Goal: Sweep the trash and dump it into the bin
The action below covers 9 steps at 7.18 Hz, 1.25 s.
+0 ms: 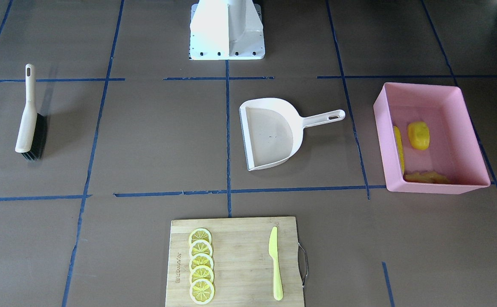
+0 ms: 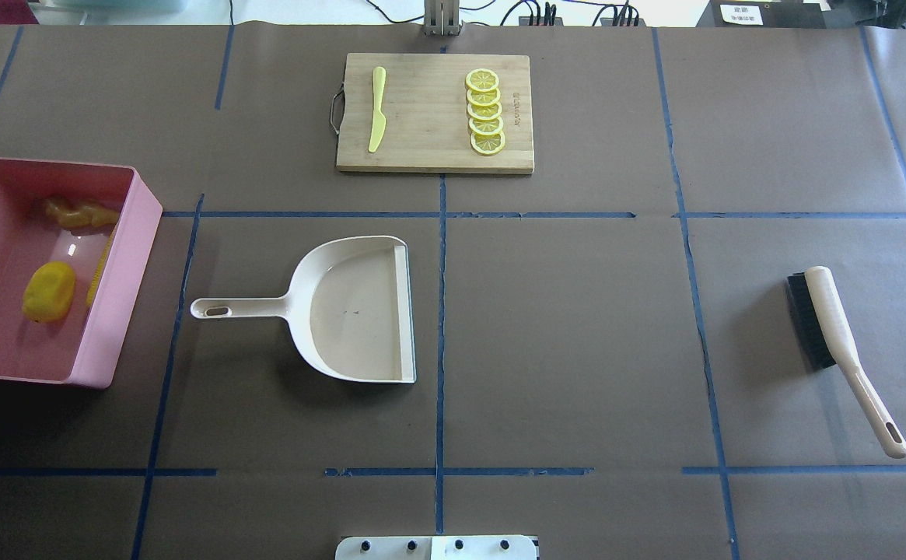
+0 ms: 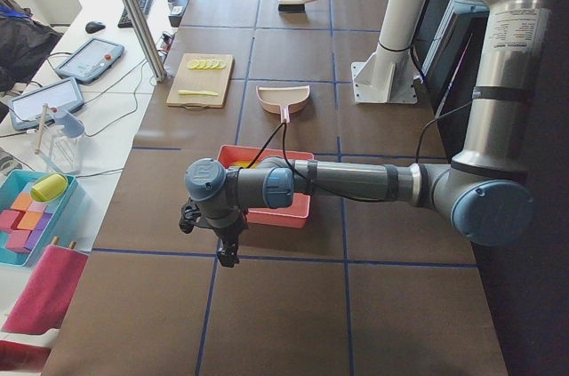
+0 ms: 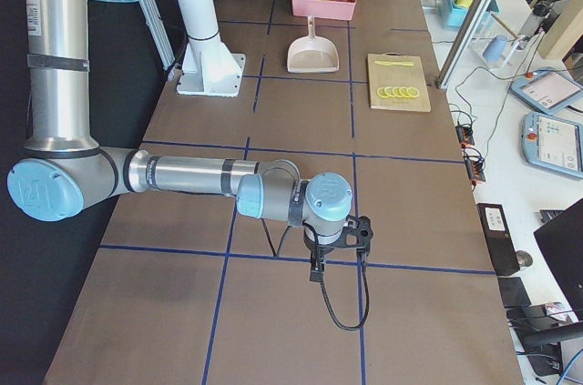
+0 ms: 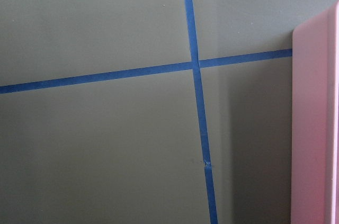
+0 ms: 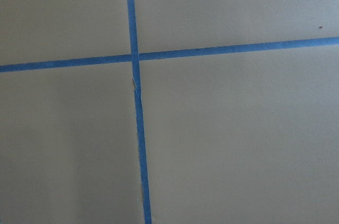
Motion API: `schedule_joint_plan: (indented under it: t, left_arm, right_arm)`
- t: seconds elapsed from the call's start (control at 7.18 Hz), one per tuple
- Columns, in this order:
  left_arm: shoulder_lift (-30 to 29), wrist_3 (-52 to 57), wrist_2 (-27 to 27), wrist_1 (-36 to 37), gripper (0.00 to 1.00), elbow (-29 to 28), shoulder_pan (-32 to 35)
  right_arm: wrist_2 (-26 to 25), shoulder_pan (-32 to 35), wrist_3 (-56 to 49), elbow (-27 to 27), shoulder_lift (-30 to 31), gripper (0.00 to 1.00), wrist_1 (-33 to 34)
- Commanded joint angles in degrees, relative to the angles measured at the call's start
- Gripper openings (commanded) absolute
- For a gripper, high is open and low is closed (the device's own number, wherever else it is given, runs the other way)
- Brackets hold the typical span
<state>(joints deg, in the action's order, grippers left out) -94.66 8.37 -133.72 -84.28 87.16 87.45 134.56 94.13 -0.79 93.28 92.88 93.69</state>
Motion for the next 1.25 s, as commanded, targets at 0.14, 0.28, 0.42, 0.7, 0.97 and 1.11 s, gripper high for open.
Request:
schedule_joint_plan:
  t: [0.14, 0.28, 0.42, 0.7, 0.97, 1.11]
  left_arm:
    - [0.09, 0.15, 0.04, -0.19, 1.00, -0.06, 0.00]
    - [0.26, 0.24, 0.04, -0.19, 1.00, -0.06, 0.08]
    - [0.35, 0.24, -0.05, -0.19, 1.00, -0.06, 0.17]
    - [0.35, 0.24, -0.05, -0.19, 1.00, -0.06, 1.22]
    - [0.35, 0.24, 0.04, -0.19, 1.00, 0.03, 2.02]
    - [0.35, 0.24, 0.04, -0.19, 1.00, 0.03, 2.02]
  right_arm:
    - [0.00, 0.00, 0.00, -0.11, -0.16, 1.00, 0.00]
    - [0.00, 0.00, 0.00, -0.11, -0.24, 1.00, 0.00]
    - [0.00, 0.00, 0.00, -0.03, -0.24, 1.00, 0.00]
    - [0.00, 0.00, 0.00, -0.11, -0.24, 1.00, 0.00]
    - [0.00, 0.00, 0.00, -0.11, -0.24, 1.00, 0.00]
    - [0.00, 0.00, 0.00, -0.11, -0.24, 1.00, 0.00]
